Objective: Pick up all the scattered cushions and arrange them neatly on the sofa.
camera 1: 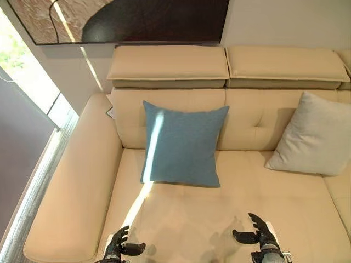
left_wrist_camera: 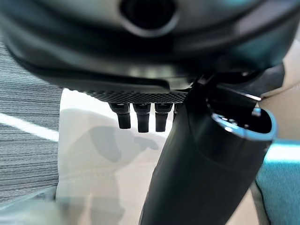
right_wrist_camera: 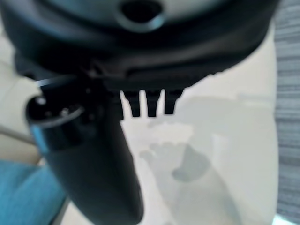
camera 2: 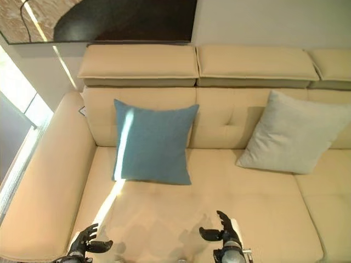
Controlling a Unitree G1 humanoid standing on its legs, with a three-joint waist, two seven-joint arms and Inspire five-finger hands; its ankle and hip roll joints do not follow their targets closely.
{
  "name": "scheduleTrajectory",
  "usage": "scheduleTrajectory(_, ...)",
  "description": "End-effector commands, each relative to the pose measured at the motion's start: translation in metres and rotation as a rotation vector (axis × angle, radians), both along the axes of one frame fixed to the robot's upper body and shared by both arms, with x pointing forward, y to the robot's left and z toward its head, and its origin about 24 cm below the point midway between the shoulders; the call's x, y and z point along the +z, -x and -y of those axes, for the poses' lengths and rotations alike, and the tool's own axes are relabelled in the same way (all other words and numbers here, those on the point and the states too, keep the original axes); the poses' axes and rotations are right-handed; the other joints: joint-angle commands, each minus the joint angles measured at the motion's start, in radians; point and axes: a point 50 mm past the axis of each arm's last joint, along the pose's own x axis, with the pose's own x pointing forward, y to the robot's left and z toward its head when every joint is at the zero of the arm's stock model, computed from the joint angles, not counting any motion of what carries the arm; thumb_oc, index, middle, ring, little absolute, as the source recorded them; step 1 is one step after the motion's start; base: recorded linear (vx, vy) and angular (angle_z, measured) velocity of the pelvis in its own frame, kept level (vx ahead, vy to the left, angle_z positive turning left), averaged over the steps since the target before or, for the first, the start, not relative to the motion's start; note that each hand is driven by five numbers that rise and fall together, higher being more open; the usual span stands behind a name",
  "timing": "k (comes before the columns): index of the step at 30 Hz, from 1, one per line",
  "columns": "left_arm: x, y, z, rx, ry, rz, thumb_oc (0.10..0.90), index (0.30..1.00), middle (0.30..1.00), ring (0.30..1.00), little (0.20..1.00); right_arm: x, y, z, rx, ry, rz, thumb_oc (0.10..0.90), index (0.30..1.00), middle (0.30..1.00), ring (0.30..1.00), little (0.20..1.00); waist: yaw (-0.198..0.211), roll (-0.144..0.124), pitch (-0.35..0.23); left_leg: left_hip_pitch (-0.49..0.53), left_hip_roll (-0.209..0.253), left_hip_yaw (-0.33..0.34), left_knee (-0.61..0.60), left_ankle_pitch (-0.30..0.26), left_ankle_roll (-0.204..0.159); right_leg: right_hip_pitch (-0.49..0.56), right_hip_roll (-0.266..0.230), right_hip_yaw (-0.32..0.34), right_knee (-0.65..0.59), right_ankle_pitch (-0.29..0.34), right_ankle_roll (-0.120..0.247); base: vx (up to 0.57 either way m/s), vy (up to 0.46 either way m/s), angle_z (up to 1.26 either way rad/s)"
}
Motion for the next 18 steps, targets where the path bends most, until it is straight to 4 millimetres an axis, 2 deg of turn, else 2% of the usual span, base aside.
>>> scheduleTrajectory(1, 0.013, -0.026, -0.009, -0.041, -0.066, 0.108, 0.800, 0.900, 0.900, 0.900, 0.900, 0.012, -0.014, 0.017, -0.025, 0.064, 0.066, 0.800, 0.900, 0.900, 0.900, 0.900, -0.014, -0.017, -0.011, 0.137, -0.033, -0.024, 0.030, -0.168, 0.012, -0.068, 0.047, -0.029, 0.018, -0.007, 0.051, -0.11, 0.196, -0.01)
scheduleTrajectory(3, 0.014, -0.029, -0.009, -0.066, -0.083, 0.113, 0.800, 0.900, 0.900, 0.900, 0.900, 0.008, -0.013, 0.016, -0.020, 0.071, 0.035, 0.800, 0.900, 0.900, 0.900, 0.900, -0.024, -0.019, -0.006, 0.157, -0.049, -0.023, -0.019, -0.173, 0.029, -0.104, 0.029, -0.018, 0.032, 0.030, 0.071, -0.16, 0.211, 0.07)
scheduleTrajectory(6, 0.012, -0.030, -0.011, -0.068, -0.106, 0.093, 0.800, 0.900, 0.900, 0.900, 0.900, 0.000, -0.011, 0.010, -0.027, 0.050, -0.007, 0.800, 0.900, 0.900, 0.900, 0.900, -0.017, -0.035, 0.012, 0.145, -0.075, -0.029, -0.047, -0.156, 0.046, -0.154, 0.004, -0.003, 0.029, 0.076, 0.109, -0.21, 0.191, -0.11)
scheduleTrajectory(13, 0.012, -0.030, -0.011, -0.068, -0.106, 0.094, 0.800, 0.900, 0.900, 0.900, 0.900, 0.000, -0.011, 0.010, -0.027, 0.050, -0.007, 0.800, 0.900, 0.900, 0.900, 0.900, -0.016, -0.035, 0.012, 0.145, -0.076, -0.028, -0.048, -0.156, 0.046, -0.155, 0.004, -0.002, 0.029, 0.077, 0.109, -0.01, 0.009, -0.05)
scheduleTrajectory(14, 0.012, -0.030, -0.011, -0.068, -0.106, 0.094, 0.800, 0.900, 0.900, 0.900, 0.900, 0.000, -0.011, 0.010, -0.027, 0.050, -0.007, 0.800, 0.900, 0.900, 0.900, 0.900, -0.016, -0.035, 0.012, 0.145, -0.076, -0.028, -0.048, -0.156, 0.046, -0.155, 0.004, -0.002, 0.029, 0.077, 0.109, -0.76, 0.255, -0.01)
scheduleTrajectory(15, 0.001, -0.017, -0.024, -0.056, -0.160, -0.028, 0.800, 0.900, 0.900, 0.900, 0.900, -0.016, -0.004, -0.007, -0.015, 0.009, -0.097, 0.800, 0.900, 0.900, 0.900, 0.900, 0.020, -0.030, 0.036, 0.102, -0.065, 0.002, -0.111, -0.067, 0.090, -0.147, 0.018, 0.021, 0.250, -0.039, 0.084, -0.76, 0.255, -0.08)
scheduleTrajectory(16, 0.001, -0.017, -0.024, -0.056, -0.161, -0.028, 0.800, 0.900, 0.900, 0.900, 0.900, -0.016, -0.004, -0.007, -0.015, 0.009, -0.097, 0.800, 0.900, 0.900, 0.900, 0.900, 0.020, -0.031, 0.034, 0.099, -0.067, 0.002, -0.111, -0.065, 0.090, -0.150, 0.016, 0.021, 0.251, -0.039, 0.084, -0.76, 0.255, -0.63)
scheduleTrajectory(18, 0.001, -0.017, -0.024, -0.056, -0.161, -0.028, 0.800, 0.900, 0.900, 0.900, 0.900, -0.016, -0.004, -0.007, -0.015, 0.009, -0.097, 0.800, 0.900, 0.900, 0.900, 0.900, 0.020, -0.031, 0.033, 0.099, -0.067, 0.002, -0.111, -0.064, 0.090, -0.151, 0.016, 0.021, 0.252, -0.039, 0.084, 0.00, 0.000, -0.84)
